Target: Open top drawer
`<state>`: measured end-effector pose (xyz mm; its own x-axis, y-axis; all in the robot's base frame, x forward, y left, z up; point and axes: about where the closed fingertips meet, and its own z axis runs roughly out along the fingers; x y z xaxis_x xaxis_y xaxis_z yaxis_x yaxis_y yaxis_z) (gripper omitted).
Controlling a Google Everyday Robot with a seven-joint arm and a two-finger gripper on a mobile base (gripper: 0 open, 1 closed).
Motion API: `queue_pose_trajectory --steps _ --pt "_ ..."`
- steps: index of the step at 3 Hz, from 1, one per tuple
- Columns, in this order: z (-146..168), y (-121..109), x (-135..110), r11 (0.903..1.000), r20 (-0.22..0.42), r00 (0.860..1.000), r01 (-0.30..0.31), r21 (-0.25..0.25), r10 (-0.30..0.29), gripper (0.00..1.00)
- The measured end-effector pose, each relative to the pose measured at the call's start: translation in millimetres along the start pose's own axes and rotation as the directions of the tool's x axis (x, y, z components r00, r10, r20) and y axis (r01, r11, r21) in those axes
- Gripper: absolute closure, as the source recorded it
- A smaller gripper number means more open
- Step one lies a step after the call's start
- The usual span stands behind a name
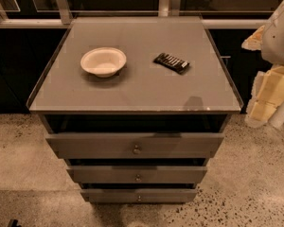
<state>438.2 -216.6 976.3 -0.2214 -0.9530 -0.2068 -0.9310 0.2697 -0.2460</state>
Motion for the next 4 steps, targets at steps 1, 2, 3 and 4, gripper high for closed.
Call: queue_pose_trajectory --steps 1,2,3,4 --pt "0 0 0 1.0 0.0 1.0 0.0 0.0 0.0 0.0" --pt "1 3 3 0.9997 0.033 0.999 -0.012 0.02 0.012 0.0" --pt "28 25 26 0.9987 0.125 0.991 -0.049 0.012 0.048 0.0" --pt "88 60 65 0.9833 0.255 0.95 -0.177 -0.042 0.182 0.0"
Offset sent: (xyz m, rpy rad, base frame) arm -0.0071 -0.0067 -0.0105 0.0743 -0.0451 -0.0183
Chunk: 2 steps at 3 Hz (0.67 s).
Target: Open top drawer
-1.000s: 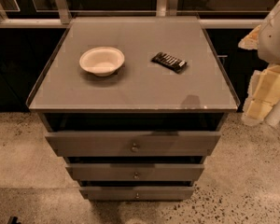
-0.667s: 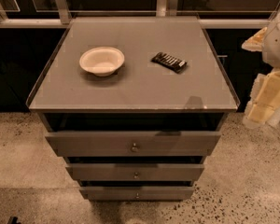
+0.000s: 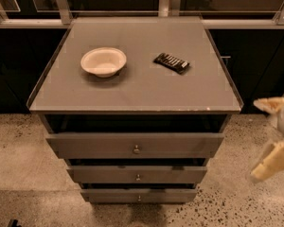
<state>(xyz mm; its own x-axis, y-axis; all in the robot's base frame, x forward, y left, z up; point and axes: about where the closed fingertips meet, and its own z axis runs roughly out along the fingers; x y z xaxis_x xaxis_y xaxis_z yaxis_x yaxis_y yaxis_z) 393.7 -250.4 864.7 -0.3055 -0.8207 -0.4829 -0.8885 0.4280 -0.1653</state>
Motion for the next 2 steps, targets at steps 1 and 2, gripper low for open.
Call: queue_pose_trajectory --steps 1,2 --pt "46.7 -4.4 33.7 0.9913 0.1 0.986 -0.131 -0.011 0.131 0.0" --pt "48.8 -7.0 33.0 0.991 0.105 0.985 -0.134 -0.006 0.134 0.0"
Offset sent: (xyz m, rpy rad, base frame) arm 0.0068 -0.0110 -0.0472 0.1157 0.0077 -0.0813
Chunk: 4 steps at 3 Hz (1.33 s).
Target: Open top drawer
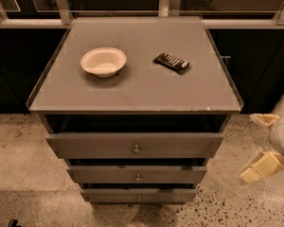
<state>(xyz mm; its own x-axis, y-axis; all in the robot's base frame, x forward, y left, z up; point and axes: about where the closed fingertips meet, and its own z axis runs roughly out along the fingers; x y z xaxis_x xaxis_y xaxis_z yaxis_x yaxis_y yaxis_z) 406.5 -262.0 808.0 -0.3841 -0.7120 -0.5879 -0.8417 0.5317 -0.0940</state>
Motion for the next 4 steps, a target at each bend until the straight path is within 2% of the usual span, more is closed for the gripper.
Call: queue_pose_trajectory --steps 1,2,3,4 --pt "13 7 16 0.9979 0.039 0.997 -0.064 0.006 0.064 0.0" --pt "41 9 27 0.9934 0.1 0.989 -0.113 0.018 0.111 0.0" --pt "41 6 26 0.9929 0.105 0.988 -0.115 0.029 0.112 0.19" --pt "41 6 26 0.9929 0.105 0.988 -0.115 0.029 0.112 0.42"
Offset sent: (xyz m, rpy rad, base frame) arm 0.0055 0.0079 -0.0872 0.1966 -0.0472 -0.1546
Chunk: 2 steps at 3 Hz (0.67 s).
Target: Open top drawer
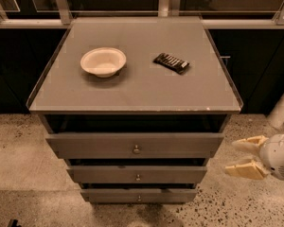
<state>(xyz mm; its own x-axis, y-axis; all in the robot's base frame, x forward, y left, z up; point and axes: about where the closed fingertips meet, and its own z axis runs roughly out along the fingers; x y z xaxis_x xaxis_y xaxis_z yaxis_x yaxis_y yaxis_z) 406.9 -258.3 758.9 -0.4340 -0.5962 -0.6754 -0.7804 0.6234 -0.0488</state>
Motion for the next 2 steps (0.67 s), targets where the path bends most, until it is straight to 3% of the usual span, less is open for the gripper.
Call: queue_pose_trajectory --steps 1,2 --pt "0.0 0.0 0.0 1.0 0.0 1.0 0.0 0.0 0.0 0.66" --pt "7.2 2.8 3.8 0.9994 0.043 0.999 -0.029 0.016 0.029 0.89"
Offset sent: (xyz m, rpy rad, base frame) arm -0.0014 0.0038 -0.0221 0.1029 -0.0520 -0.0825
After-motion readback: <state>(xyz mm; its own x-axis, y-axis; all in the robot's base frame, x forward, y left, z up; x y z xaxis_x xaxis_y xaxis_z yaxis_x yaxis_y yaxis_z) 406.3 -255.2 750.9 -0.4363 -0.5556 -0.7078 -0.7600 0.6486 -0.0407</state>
